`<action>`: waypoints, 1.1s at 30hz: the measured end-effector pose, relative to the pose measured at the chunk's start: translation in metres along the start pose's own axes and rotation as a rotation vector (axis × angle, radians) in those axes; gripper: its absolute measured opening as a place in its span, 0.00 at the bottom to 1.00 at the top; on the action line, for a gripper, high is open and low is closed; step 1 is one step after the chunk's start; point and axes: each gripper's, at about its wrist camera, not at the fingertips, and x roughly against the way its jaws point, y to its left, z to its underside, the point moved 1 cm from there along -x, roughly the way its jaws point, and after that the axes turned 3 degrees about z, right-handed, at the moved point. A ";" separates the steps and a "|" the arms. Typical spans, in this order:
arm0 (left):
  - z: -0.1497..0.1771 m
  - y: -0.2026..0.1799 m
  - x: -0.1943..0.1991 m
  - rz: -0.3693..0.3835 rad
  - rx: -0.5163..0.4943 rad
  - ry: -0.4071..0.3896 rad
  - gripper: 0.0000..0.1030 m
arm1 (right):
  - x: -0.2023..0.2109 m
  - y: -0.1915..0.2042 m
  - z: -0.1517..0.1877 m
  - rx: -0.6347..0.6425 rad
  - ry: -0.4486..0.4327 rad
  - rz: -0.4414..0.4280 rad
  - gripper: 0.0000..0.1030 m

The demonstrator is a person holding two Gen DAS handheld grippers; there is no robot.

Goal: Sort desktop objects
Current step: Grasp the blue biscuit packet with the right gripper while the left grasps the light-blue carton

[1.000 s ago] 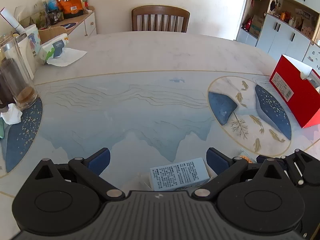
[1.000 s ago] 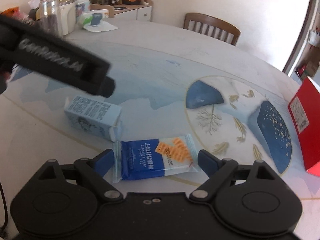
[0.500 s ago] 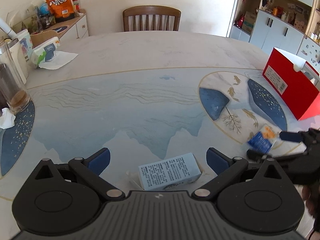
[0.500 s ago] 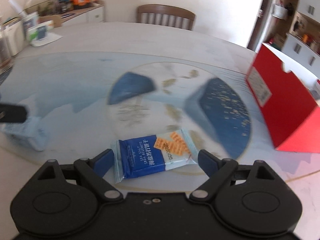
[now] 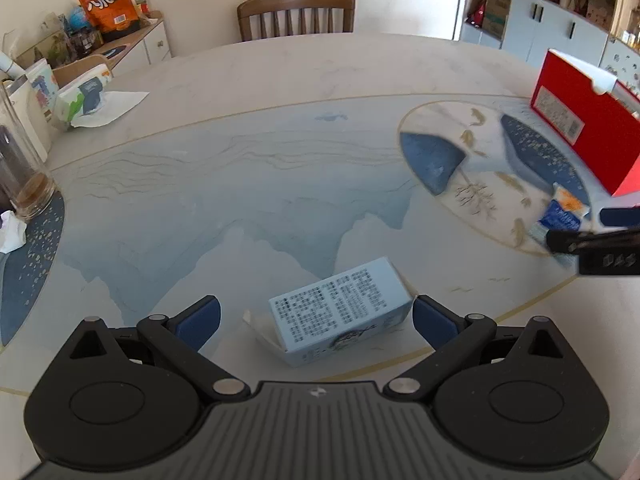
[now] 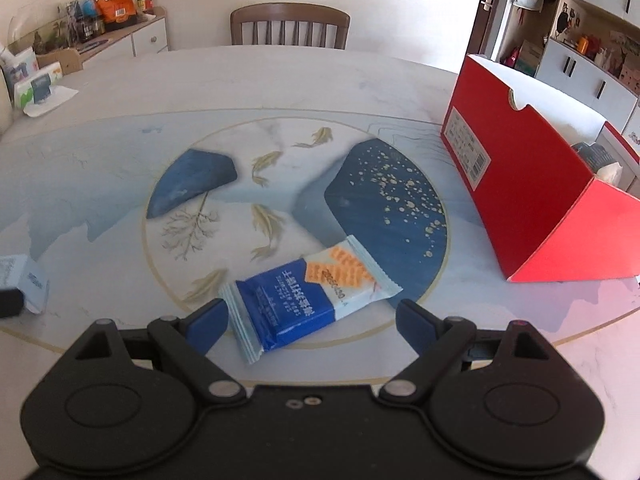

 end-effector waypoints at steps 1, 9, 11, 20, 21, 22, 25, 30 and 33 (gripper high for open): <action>0.001 0.000 0.000 -0.001 0.001 0.000 1.00 | 0.001 -0.001 -0.001 -0.008 -0.001 -0.004 0.88; 0.004 -0.001 -0.003 0.006 0.012 -0.002 0.99 | -0.013 -0.008 -0.023 -0.162 0.047 0.048 0.88; 0.005 0.000 -0.004 0.016 0.018 0.008 0.99 | -0.020 -0.011 -0.024 -0.218 0.082 0.060 0.88; 0.007 0.005 -0.007 0.040 0.048 0.023 0.79 | -0.032 -0.009 -0.026 -0.239 0.127 0.098 0.83; 0.007 0.005 -0.006 0.041 0.051 0.020 0.78 | -0.032 -0.009 -0.027 -0.236 0.129 0.097 0.83; 0.006 0.005 -0.006 0.043 0.056 0.019 0.78 | -0.032 -0.009 -0.026 -0.233 0.129 0.096 0.80; 0.005 0.006 -0.007 0.047 0.062 0.018 0.77 | -0.028 -0.010 -0.026 -0.224 0.129 0.090 0.71; 0.003 0.005 -0.006 0.056 0.061 0.010 0.65 | -0.019 -0.014 -0.019 -0.207 0.120 0.078 0.53; 0.001 0.003 -0.006 0.065 0.048 0.006 0.55 | -0.014 -0.019 -0.014 -0.197 0.111 0.070 0.43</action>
